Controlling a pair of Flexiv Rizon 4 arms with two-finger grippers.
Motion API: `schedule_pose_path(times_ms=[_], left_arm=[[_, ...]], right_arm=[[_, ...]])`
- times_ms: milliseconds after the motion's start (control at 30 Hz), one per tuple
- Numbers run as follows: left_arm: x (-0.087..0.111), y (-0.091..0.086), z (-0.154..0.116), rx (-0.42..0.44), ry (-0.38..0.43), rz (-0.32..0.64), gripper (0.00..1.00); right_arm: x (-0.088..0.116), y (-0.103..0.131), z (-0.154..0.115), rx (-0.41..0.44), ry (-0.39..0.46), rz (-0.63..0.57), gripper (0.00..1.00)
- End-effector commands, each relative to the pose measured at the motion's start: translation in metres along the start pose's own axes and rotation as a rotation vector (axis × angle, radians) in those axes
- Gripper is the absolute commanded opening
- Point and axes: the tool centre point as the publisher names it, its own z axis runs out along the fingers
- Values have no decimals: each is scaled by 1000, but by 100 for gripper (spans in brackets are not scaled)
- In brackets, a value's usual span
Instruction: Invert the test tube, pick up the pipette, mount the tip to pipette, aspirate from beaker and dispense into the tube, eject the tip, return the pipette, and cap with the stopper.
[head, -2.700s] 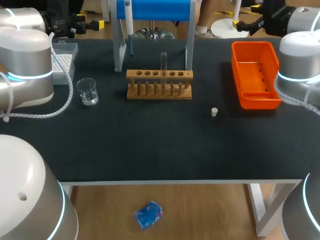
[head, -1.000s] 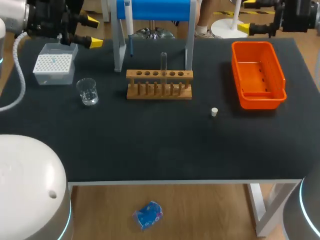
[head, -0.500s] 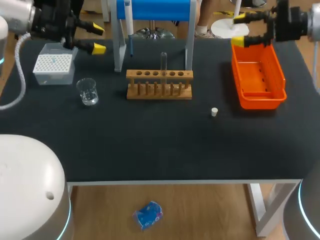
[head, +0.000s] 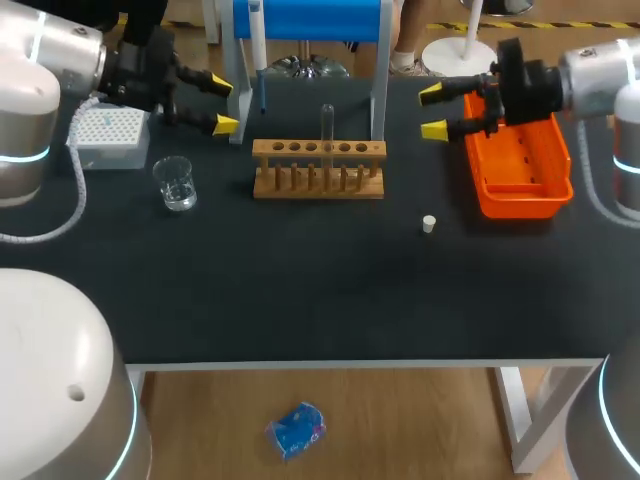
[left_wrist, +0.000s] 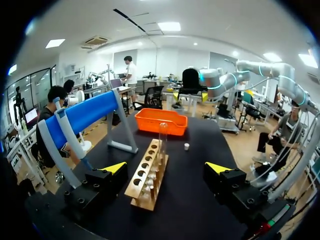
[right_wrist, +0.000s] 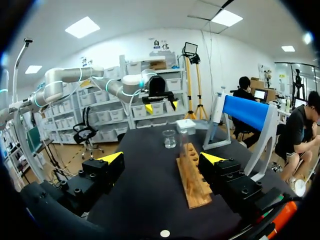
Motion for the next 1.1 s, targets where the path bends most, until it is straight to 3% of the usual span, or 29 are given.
schedule_pose_path(times_ms=[33,300,667,867,1100], left_arm=[[1,0,1,-1,-2,0,100],[1,0,1,-1,-2,0,100],[1,0,1,-1,-2,0,100],[1,0,1,-1,-2,0,100],[1,0,1,-1,-2,0,100]], right_arm=[[-12,1,1,5,48,1,100],[-12,1,1,5,48,1,100],[-26,-11,53,-50,82,-94,100],[-40,-20,78,-153,95,-114,100],[-40,-20,78,-153,95,-114,100]])
